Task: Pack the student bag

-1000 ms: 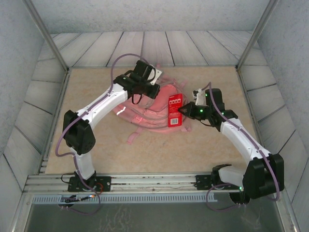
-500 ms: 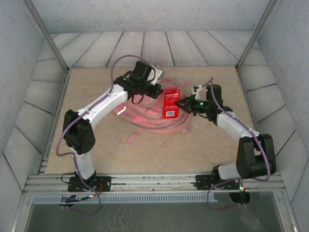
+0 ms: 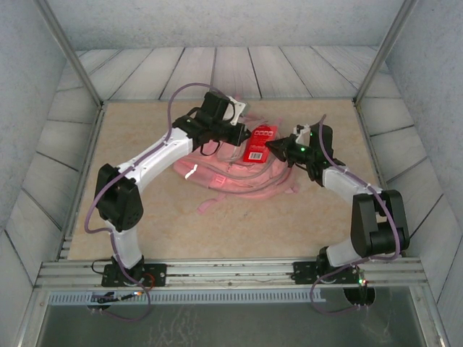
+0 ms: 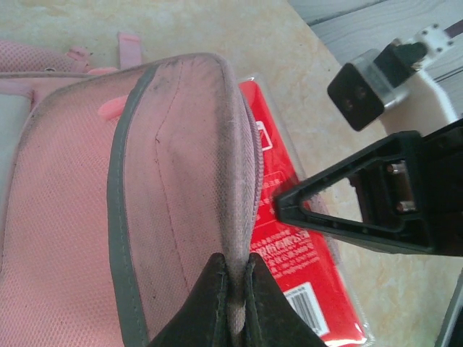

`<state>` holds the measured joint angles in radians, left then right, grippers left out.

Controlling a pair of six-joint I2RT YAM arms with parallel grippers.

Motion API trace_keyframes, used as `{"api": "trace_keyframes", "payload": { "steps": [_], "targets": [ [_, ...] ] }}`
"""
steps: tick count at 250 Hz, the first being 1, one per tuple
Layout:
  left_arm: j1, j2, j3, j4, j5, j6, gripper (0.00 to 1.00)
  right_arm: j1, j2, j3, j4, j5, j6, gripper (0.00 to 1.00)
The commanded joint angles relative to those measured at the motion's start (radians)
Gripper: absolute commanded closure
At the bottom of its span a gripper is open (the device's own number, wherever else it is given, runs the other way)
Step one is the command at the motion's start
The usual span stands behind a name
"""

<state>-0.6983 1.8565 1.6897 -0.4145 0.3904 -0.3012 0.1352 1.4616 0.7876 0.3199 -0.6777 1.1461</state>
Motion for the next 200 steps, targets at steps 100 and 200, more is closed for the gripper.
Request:
{"api": "trace_keyframes", "payload": {
  "steps": [100,200],
  "targets": [
    [-0.027,0.045,0.060,0.158,0.128,-0.029,1.00,0.093,0.076,0.012,0.109,0.143,0.087,1.00],
    [-0.032,0.034,0.071,0.148,0.128,-0.023,1.00,0.192,0.205,0.093,0.133,0.262,0.093,1.00]
  ]
}}
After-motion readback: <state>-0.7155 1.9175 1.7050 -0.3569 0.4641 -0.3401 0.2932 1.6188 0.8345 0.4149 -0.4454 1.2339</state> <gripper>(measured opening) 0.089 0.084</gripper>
